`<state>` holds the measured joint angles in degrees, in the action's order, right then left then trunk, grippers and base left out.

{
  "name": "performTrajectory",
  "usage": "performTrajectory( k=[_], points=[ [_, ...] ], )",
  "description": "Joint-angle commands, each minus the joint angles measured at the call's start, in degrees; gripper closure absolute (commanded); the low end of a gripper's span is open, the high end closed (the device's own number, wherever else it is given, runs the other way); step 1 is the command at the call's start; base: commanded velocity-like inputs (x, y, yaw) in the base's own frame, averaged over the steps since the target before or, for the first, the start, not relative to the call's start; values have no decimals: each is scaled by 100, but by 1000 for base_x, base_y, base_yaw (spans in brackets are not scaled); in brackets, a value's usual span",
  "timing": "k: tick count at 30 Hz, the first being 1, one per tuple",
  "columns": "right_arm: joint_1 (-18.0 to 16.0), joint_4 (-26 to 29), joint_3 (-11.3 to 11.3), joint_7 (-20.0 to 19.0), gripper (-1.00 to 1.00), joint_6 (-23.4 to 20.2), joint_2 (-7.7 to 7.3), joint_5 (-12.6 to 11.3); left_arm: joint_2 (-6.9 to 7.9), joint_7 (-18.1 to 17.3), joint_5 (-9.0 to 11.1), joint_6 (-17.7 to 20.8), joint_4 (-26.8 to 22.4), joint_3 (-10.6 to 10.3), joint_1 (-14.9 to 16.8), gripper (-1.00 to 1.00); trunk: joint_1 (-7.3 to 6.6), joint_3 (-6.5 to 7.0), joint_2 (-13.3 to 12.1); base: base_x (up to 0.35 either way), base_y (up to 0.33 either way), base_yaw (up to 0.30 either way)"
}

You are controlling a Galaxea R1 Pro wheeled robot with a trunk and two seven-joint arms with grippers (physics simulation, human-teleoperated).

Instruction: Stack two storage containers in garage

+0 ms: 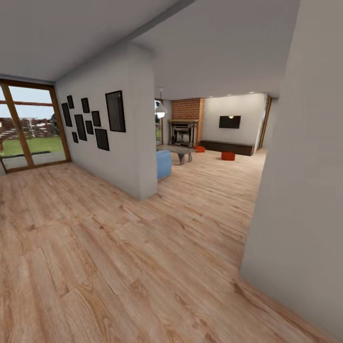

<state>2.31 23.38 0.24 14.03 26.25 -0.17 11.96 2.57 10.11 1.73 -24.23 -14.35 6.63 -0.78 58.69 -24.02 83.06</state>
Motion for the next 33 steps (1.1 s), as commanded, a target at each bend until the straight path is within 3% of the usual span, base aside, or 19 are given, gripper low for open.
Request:
performTrajectory(
  k=[1, 13, 21, 33],
  points=[
    [2, 9, 3, 47, -100, -9, -1, 61, 14, -1, 17, -9, -6, -4, -1, -100, 4, -4, 2, 325, 0, 276],
    [-1, 9, 3, 47, -100, -6, -1, 61, 20, -47, 12, -20, 2, -4, -1, -100, 4, -4, 2, 325, 0, 258],
    [4, 9, 3, 47, -100, -6, -1, 60, 9, -40, 19, -20, 3, -4, -1, -100, 4, -4, 2, 305, 0, 32],
    [-1, 9, 3, 47, -100, -6, -1, 60, -1, -35, 13, -20, 3, -4, -1, -100, 4, -4, 2, 41, 0, -26]
  ],
)
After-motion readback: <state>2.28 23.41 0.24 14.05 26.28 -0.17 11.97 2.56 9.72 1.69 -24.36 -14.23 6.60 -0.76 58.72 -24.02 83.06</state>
